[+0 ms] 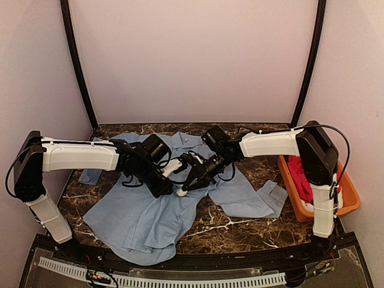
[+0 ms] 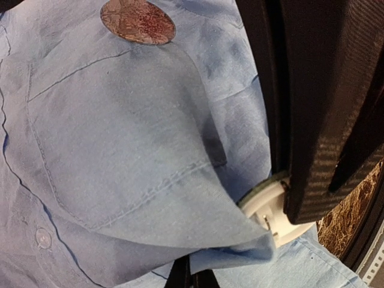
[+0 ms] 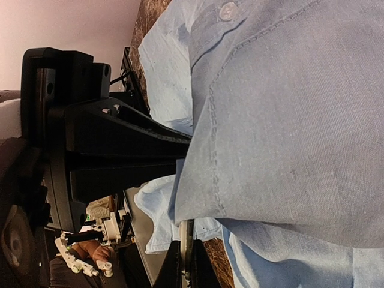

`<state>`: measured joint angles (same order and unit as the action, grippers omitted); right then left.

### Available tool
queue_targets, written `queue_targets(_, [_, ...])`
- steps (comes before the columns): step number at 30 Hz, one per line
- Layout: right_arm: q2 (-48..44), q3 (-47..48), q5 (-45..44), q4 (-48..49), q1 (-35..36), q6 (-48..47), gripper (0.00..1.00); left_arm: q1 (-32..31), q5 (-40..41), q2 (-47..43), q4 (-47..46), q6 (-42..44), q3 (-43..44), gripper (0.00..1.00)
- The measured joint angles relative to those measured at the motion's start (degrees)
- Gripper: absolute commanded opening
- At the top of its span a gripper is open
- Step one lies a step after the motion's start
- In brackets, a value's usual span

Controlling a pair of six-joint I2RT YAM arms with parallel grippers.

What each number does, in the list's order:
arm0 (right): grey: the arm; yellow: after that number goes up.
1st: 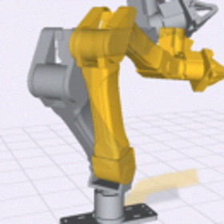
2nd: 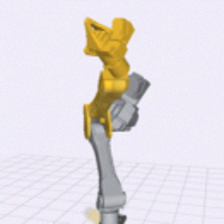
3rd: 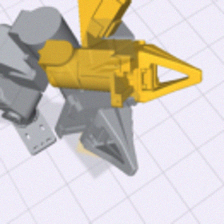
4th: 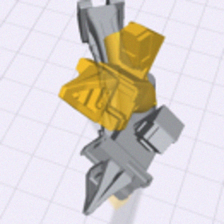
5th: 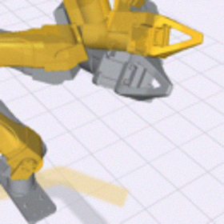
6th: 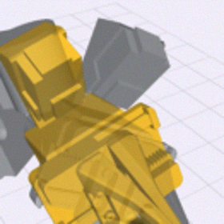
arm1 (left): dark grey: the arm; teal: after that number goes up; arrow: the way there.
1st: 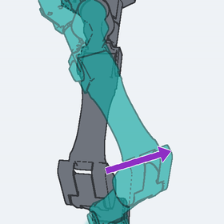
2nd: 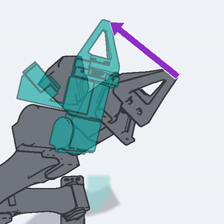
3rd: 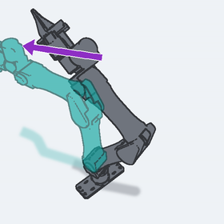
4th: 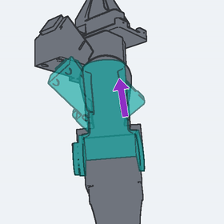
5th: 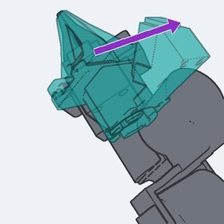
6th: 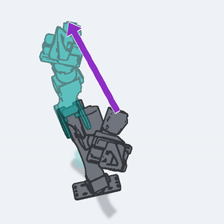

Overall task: Pin the brooch onto the clothing
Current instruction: Cross the brooch on the flattened clothing.

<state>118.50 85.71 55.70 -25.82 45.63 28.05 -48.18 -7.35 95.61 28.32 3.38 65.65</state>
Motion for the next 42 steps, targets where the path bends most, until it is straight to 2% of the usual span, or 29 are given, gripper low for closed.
queue_targets(23, [3.3,5.0,-0.2,-3.2,3.0,-3.1,0.00,0.0,-0.7,-0.9,-1.5,-0.2,-0.2,0.01])
queue_targets(33, [3.3,4.8,2.3,-2.9,3.1,-3.7,0.00,0.1,-1.7,-2.8,-2.1,-1.1,-1.5,0.30])
queue_targets(42, [3.3,3.3,9.8,-2.0,3.1,-5.5,0.00,0.7,-7.1,-6.9,-3.9,-0.5,-4.0,0.42])
